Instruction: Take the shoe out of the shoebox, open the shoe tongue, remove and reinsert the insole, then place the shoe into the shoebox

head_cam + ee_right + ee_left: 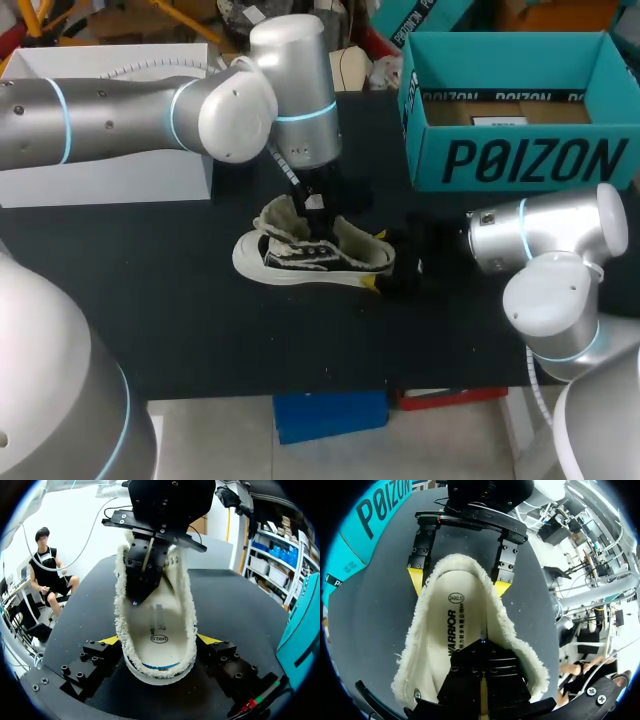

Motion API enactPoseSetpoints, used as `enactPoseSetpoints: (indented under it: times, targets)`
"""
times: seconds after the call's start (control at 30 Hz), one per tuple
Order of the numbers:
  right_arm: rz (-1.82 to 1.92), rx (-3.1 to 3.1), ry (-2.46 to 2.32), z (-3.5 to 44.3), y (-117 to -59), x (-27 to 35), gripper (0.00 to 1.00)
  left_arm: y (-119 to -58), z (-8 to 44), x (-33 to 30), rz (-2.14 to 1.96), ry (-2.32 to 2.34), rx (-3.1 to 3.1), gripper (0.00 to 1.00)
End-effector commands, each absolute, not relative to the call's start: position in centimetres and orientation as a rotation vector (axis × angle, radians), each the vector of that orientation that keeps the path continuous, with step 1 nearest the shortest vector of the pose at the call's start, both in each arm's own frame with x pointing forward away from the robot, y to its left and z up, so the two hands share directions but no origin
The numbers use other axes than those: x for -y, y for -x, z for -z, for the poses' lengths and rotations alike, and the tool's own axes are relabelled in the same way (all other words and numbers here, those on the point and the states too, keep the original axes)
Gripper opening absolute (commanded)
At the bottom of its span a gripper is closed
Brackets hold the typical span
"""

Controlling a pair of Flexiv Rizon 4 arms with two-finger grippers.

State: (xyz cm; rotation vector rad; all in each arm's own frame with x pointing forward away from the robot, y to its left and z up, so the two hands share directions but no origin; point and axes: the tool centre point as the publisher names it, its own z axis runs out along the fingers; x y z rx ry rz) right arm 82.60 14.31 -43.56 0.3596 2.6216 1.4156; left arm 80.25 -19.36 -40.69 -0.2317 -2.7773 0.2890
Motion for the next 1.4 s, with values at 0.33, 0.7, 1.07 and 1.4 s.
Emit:
enactPoseSetpoints:
  times: [0.33,0.7,1.07,1.4]
  targets:
    - [-1.414,-2.622,-0.363,43.7,-82.7,-14.4,0.0,-79.3,42.4,19.7,-0.301,0.242,2.758,0.0]
    - [-1.414,-2.622,-0.363,43.7,-82.7,-14.4,0.0,-79.3,42.6,19.6,-0.304,0.225,2.777,0.7]
    - [-1.414,-2.622,-0.363,43.7,-82.7,-14.4,0.0,-79.8,43.7,18.8,-0.133,0.182,3.021,0.37]
    - [-1.414,-2.622,-0.363,43.7,-82.7,-14.4,0.0,-80.6,46.2,18.3,-0.044,0.174,3.242,0.33]
